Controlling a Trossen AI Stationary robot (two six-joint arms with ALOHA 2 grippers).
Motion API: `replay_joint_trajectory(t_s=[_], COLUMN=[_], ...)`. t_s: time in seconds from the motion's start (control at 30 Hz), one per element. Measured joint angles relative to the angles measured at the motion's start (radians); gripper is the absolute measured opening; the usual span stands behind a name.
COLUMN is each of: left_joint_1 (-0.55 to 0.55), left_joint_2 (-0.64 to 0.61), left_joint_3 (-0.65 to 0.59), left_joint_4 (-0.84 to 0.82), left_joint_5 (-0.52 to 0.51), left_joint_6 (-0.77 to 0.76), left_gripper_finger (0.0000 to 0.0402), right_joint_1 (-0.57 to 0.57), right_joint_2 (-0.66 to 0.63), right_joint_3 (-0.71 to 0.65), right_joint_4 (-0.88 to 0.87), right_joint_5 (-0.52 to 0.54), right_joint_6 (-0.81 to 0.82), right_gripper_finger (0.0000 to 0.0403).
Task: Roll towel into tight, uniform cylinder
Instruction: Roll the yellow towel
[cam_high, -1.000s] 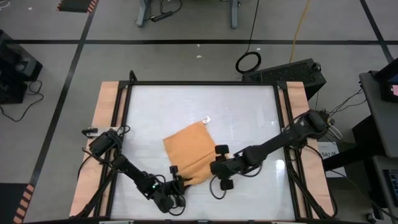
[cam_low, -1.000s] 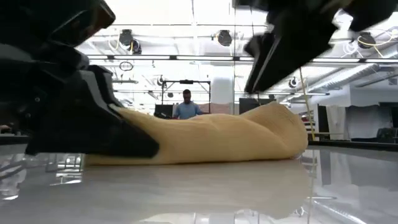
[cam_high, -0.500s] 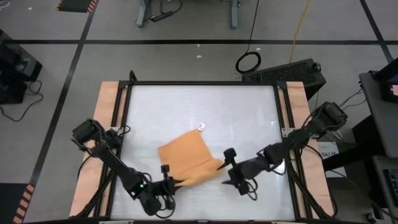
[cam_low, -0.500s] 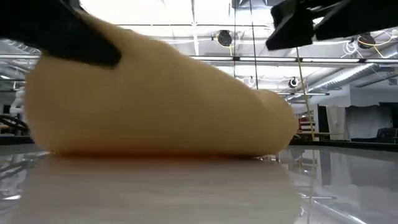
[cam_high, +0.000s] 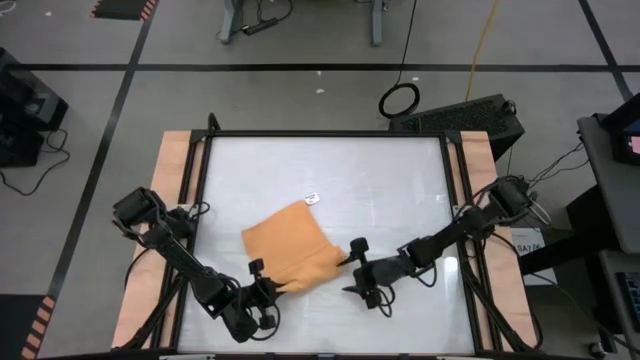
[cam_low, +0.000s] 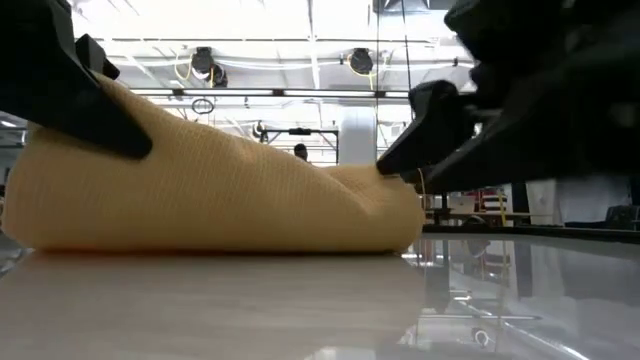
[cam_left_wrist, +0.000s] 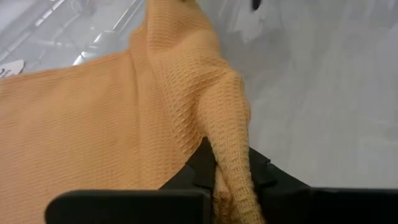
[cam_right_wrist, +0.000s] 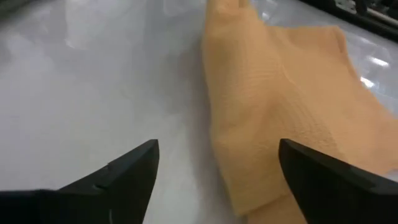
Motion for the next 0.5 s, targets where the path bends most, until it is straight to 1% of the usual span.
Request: replay_joint_trajectory(t_s=[0.17, 0.27, 0.3, 0.4, 0.5], left_joint_1=[-0.002, -0.005, -0.005, -0.005, -0.004], left_joint_2=[0.000, 0.000, 0.000, 0.000, 0.000], left_joint_3=[0.000, -0.001, -0.001, -0.001, -0.001], left_joint_4=[-0.006, -0.014, -0.013, -0.013, -0.014], left_joint_5=[0.000, 0.005, 0.005, 0.002, 0.003], left_joint_6=[0.000, 0.000, 0.000, 0.000, 0.000], left_gripper_finger=[0.0030, 0.0030, 0.0030, 0.0030, 0.0030], right_joint_1=[-0.044, -0.066, -0.076, -0.107, -0.111], right_joint_2=[0.021, 0.021, 0.021, 0.021, 0.021], right_joint_3=[0.020, 0.024, 0.024, 0.024, 0.023], right_joint_4=[0.027, 0.034, 0.028, -0.008, 0.005], right_joint_5=[0.001, 0.020, 0.025, -0.022, -0.056], right_joint_6=[-0.203, -0.321, -0.336, -0.323, -0.321], right_gripper_finger=[0.0357, 0.0367, 0.0368, 0.0368, 0.0368])
